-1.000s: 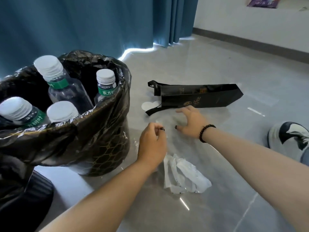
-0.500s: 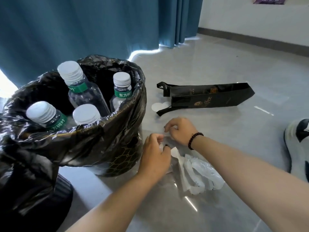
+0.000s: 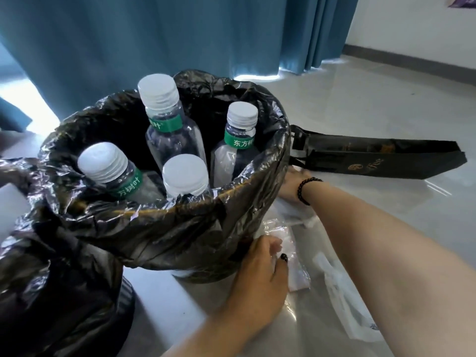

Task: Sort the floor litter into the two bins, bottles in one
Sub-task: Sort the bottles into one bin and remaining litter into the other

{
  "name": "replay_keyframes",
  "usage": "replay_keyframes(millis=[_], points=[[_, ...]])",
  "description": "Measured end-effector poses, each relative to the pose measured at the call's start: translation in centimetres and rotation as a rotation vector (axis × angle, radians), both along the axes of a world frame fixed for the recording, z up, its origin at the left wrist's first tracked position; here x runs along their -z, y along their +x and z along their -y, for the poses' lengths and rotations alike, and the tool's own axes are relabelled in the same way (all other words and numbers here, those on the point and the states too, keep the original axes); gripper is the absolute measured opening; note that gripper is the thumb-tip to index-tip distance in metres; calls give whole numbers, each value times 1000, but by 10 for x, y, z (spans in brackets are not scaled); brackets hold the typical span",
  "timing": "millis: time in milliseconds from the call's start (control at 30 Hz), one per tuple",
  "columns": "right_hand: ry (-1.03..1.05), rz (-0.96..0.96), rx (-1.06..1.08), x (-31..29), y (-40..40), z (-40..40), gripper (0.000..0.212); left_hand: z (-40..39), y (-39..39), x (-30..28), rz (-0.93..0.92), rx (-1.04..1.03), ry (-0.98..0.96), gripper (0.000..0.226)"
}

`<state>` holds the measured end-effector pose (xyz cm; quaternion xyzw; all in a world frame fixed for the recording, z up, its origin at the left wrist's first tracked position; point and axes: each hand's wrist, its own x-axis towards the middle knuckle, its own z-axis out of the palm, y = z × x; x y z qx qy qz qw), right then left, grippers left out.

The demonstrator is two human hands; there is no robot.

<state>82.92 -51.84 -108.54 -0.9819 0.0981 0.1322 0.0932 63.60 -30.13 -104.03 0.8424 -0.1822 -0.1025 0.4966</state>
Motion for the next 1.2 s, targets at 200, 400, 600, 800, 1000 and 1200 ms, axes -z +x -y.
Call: replay_keyframes(millis=[200, 400, 600, 800, 1000, 1200], points=[[-52, 123, -119, -48, -86, -27, 62, 2, -4, -3, -27, 8, 31, 20], [-157, -41, -295, -75, -166, -47, 46, 12, -20, -12, -49, -62, -20, 21], [42, 51, -280, -114, -205, -40, 54, 12, -29, -14, 43, -48, -20, 26], [-136, 478, 4, -156, -109, 50, 40, 28, -30, -12, 58, -49, -13, 25], [-530, -43, -75, -120, -106, 58, 54, 36, -25, -18, 41, -22, 15, 23], [-522, 139, -76, -142, -164, 49, 54, 24, -30, -56, 67, 66, 168, 20]])
